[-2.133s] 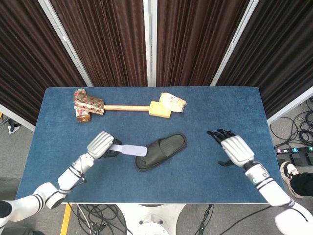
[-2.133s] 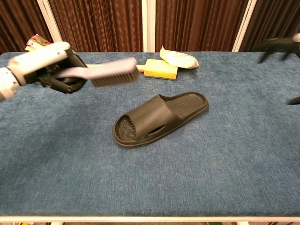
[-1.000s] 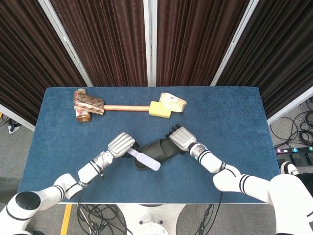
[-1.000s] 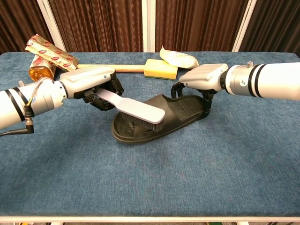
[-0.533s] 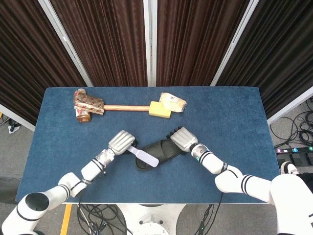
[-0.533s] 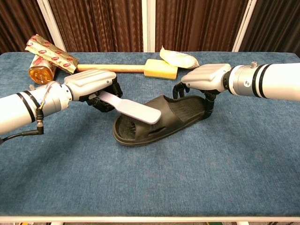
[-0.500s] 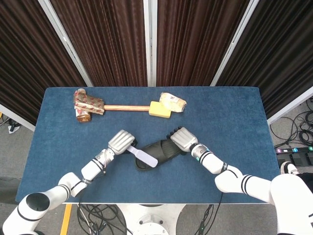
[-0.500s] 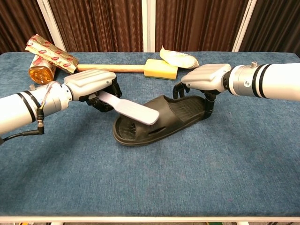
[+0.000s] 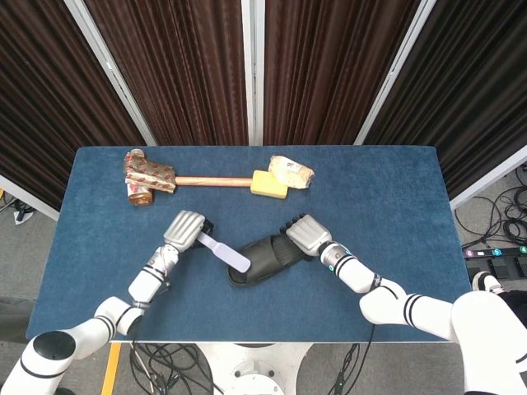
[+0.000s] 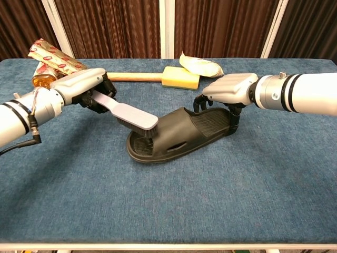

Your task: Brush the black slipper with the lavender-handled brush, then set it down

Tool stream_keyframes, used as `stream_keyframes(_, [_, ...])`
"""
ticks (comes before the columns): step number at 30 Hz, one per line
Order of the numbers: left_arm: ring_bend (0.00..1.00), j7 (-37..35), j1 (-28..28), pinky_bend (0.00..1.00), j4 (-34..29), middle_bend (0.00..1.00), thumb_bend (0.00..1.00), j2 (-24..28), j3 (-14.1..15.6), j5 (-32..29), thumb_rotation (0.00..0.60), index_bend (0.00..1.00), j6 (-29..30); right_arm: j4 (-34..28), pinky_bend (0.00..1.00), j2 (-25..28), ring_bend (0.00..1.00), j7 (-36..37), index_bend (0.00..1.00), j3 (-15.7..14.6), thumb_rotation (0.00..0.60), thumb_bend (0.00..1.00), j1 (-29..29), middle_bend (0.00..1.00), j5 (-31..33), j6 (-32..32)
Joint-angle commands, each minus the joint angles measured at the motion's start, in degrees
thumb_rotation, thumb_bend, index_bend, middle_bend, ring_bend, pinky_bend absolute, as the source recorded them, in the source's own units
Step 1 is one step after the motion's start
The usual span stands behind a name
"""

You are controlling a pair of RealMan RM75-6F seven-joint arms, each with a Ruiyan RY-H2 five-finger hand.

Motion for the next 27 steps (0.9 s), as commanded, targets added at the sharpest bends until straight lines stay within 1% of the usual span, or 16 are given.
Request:
stream_keyframes(1, [1.0,0.23,0.4,1.0,-4.7,1.0,0.86,1.93,1.54,2.78,0.6,1.0,3.06,0.1,0.25,-0.02,0.24,-0.05,0.43,-0.01,0.6,0.18,0.1,0.38,0.32,0.06])
stream_keyframes(4, [1.0,1.23,-0.38,1.0,-7.87,1.0,0.86,2.3,1.51,3.43,0.6,1.0,3.15,-0.01,0.25,0.07,0.24,-0.22,0.43,-0.16,0.6,0.18,0.14,0.38,0.62,0.18])
stream_keyframes(6, [1.0,2.25,-1.25,1.0,-8.57,1.0,0.87,2.03,1.39,3.46,0.6,1.0,2.02,-0.15,0.25,0.15,0.24,-0.36,0.43,-0.23,0.6,0.18,0.19,0.38,0.79,0.27])
stream_keyframes(10, [1.0,7.28,-3.38,1.0,-6.37,1.0,0.87,-0.2,0.62,2.34,0.6,1.0,-1.72,-0.47,0.25,0.27,0.24,-0.77,0.43,-0.39,0.6,0.18,0.29,0.39,1.18,0.5])
stream_keyframes(14, [1.0,12.43,-4.67,1.0,-4.09,1.0,0.86,-2.88,-1.74,-1.4,0.6,1.0,-5.68,-0.76,0.25,0.33,0.24,-1.52,0.43,-0.78,0.6,0.18,0.43,0.39,1.57,0.64])
stream_keyframes(18, [1.0,16.41,-4.99,1.0,-2.78,1.0,0.86,-4.2,-4.46,-5.64,0.6,1.0,-8.18,-0.93,0.25,0.11,0.24,-2.26,0.43,-1.03,0.6,0.18,0.58,0.39,2.22,0.78])
stream_keyframes(23, [1.0,17.02,-3.66,1.0,-3.19,1.0,0.87,-4.1,-9.4,-12.2,0.6,1.0,-8.45,-1.45,0.25,0.06,0.25,-3.11,0.43,-1.21,0.6,0.18,0.69,0.39,2.84,1.34])
stream_keyframes(27, [1.0,18.43,-2.55,1.0,-3.27,1.0,0.87,-3.53,-11.88,-16.0,0.6,1.0,-8.08,-1.65,0.25,0.08,0.25,-3.48,0.43,-1.21,0.6,0.18,0.84,0.39,3.31,1.57])
